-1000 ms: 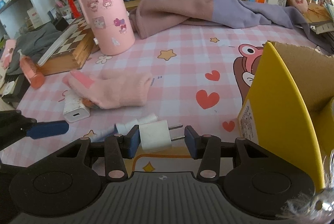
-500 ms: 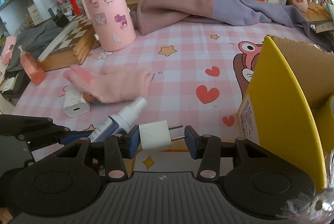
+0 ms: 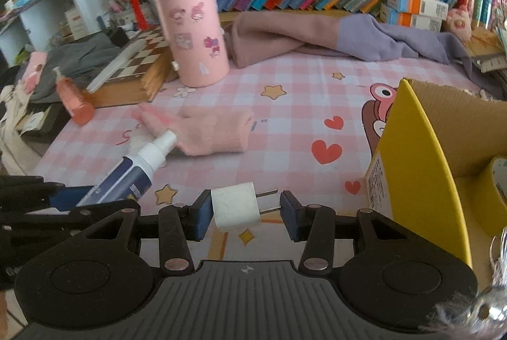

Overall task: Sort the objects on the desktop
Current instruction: 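Lift the spray bottle and plug with both grippers toward the yellow box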

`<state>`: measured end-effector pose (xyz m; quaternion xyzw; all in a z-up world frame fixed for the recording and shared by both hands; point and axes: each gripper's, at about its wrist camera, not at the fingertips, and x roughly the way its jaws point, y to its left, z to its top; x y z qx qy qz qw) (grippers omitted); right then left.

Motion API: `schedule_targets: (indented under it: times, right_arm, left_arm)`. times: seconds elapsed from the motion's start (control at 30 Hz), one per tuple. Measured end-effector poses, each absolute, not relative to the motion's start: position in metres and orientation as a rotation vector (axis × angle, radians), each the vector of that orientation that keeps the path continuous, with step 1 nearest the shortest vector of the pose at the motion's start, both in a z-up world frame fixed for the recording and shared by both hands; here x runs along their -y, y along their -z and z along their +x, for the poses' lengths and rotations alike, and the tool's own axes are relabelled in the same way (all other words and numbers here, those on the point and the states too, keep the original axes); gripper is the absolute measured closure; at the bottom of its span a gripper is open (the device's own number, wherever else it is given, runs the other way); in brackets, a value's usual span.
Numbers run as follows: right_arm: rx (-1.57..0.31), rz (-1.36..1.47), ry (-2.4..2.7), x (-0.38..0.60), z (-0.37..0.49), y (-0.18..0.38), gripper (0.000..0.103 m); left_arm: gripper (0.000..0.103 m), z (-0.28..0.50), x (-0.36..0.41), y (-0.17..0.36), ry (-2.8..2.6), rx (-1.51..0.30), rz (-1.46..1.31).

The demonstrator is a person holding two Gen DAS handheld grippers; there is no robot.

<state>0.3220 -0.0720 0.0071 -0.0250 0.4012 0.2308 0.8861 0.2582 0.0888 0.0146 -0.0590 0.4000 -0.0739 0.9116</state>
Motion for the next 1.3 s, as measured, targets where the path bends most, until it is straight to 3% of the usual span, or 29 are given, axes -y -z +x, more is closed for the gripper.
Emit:
schedule_targets:
  times: [1.3]
  right_arm:
    - [-0.813,-0.062,-0.497,0.103,0.151,-0.041,0.061]
  left_arm:
    - [0.072,0.097,-0.098,-0.042,0.229,-0.763,-0.298]
